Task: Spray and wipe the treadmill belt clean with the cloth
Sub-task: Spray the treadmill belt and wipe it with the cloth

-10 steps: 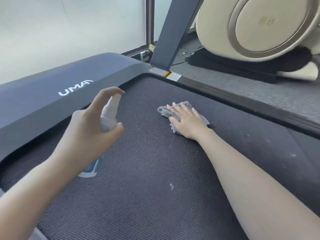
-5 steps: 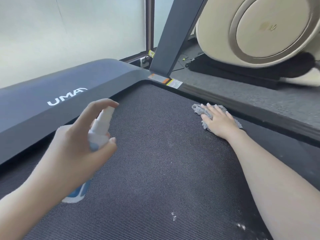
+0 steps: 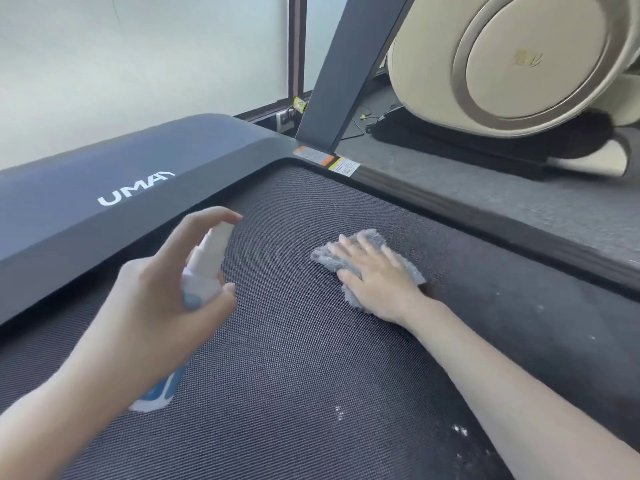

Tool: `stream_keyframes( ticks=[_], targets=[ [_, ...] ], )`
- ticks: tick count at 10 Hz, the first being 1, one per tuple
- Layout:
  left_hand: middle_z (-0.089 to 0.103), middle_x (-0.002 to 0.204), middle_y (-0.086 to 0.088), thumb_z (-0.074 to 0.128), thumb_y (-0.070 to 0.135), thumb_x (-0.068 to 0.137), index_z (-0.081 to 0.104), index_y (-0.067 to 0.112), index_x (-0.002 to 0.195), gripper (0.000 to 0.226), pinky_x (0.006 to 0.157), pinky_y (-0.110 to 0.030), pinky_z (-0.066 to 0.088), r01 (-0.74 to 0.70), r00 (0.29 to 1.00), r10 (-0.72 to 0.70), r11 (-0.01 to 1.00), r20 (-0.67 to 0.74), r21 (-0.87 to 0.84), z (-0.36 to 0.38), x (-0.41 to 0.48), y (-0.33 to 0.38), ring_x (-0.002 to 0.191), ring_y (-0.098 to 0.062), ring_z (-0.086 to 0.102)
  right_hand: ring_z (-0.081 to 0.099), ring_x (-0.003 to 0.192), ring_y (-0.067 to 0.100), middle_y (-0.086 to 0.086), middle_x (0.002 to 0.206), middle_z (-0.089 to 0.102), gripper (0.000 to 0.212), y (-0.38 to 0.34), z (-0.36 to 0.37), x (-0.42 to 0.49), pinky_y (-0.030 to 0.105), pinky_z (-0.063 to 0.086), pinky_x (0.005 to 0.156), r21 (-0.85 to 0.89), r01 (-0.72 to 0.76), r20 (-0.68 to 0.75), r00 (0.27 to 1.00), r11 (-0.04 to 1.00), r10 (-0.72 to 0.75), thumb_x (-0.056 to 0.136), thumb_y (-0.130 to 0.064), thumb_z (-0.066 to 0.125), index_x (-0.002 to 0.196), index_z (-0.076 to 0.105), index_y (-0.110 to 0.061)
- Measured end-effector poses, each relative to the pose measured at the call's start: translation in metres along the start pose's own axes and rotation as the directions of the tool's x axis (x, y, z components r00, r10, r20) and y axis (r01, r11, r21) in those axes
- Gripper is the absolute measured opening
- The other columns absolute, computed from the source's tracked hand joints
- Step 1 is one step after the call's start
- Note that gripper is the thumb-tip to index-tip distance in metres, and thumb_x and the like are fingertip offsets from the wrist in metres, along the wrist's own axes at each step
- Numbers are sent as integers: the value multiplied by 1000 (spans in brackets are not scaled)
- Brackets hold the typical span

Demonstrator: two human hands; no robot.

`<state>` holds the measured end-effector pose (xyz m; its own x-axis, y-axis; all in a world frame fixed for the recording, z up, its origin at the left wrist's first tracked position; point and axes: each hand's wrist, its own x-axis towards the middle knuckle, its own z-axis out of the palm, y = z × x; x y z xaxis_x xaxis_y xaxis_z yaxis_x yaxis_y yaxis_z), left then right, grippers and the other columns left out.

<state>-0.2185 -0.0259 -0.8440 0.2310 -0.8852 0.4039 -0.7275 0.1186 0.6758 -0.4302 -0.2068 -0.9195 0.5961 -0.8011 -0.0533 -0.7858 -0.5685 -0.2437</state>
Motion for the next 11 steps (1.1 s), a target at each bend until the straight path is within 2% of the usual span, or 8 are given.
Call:
stream_keyframes(
  ticks=[3, 5, 6, 7, 8, 9, 10, 11],
  targets=[
    [61, 61, -22, 70, 15, 77, 46, 54, 117, 61, 53, -44, 58, 17, 1000, -17, 1000, -26, -20, -11, -11, 10, 44, -32, 59, -28, 138, 1, -22, 153, -12, 52, -87, 18, -93, 36, -20, 113, -24, 397, 147, 909, 918, -389, 97, -47, 18, 146, 1, -44],
    [65, 63, -7, 69, 9, 75, 47, 51, 118, 64, 51, -41, 57, 24, 999, -24, 1000, -21, -7, -11, -18, 19, 45, -29, 60, 18, 144, 16, -13, 154, 24, 48, -90, 45, -133, 48, 27, 111, -211, 559, 64, 826, 802, -560, 99, -50, 12, 146, 19, -40],
    [64, 63, -12, 69, 10, 76, 46, 51, 117, 62, 54, -41, 58, 31, 999, -31, 999, -16, -8, -12, -20, 23, 47, -32, 59, 13, 145, 18, -11, 158, 11, 53, -85, 53, -146, 44, 33, 110, -307, 616, 83, 776, 725, -625, 99, -54, 18, 149, 11, -37],
    [63, 64, -18, 66, 15, 75, 45, 51, 116, 58, 55, -48, 57, 46, 999, -46, 999, -6, -11, -14, -23, 31, 48, -35, 59, 5, 146, 22, -5, 159, -4, 53, -82, 56, -163, 45, 22, 115, -408, 632, 204, 767, 659, -609, 100, -48, 20, 150, 5, -35],
    [64, 67, -18, 65, 17, 75, 45, 53, 115, 57, 55, -52, 56, 56, 998, -56, 998, 0, -16, -16, -27, 35, 49, -37, 60, -6, 146, 25, 7, 156, -19, 72, -80, 61, -171, 43, 0, 119, -590, 592, 143, 746, 549, -651, 96, -55, 28, 150, -6, -22],
    [64, 66, -14, 66, 14, 76, 46, 51, 116, 58, 56, -52, 57, 55, 998, -55, 998, 0, -4, -18, -33, 36, 49, -35, 60, 3, 141, 47, 31, 151, 3, 61, -87, 53, -190, 53, 3, 117, -946, 269, 22, 616, 183, -788, 95, -58, 25, 149, 6, -36],
    [65, 65, -10, 66, 15, 76, 46, 50, 117, 58, 57, -50, 57, 54, 999, -54, 998, 1, 7, -18, -39, 37, 48, -31, 61, 7, 144, 41, -9, 149, 28, 43, -88, 63, -191, 46, 7, 118, -847, 457, 215, 761, 271, -612, 103, -42, 6, 130, 31, -64],
    [66, 66, -4, 68, 13, 76, 47, 51, 116, 59, 58, -47, 57, 60, 998, -60, 998, -7, 6, -18, -41, 38, 48, -29, 61, 16, 144, 12, -14, 151, 25, 41, -83, 55, -181, 35, 25, 112, -472, 522, -15, 801, 710, -599, 104, -36, 11, 141, 28, -44]
  ],
)
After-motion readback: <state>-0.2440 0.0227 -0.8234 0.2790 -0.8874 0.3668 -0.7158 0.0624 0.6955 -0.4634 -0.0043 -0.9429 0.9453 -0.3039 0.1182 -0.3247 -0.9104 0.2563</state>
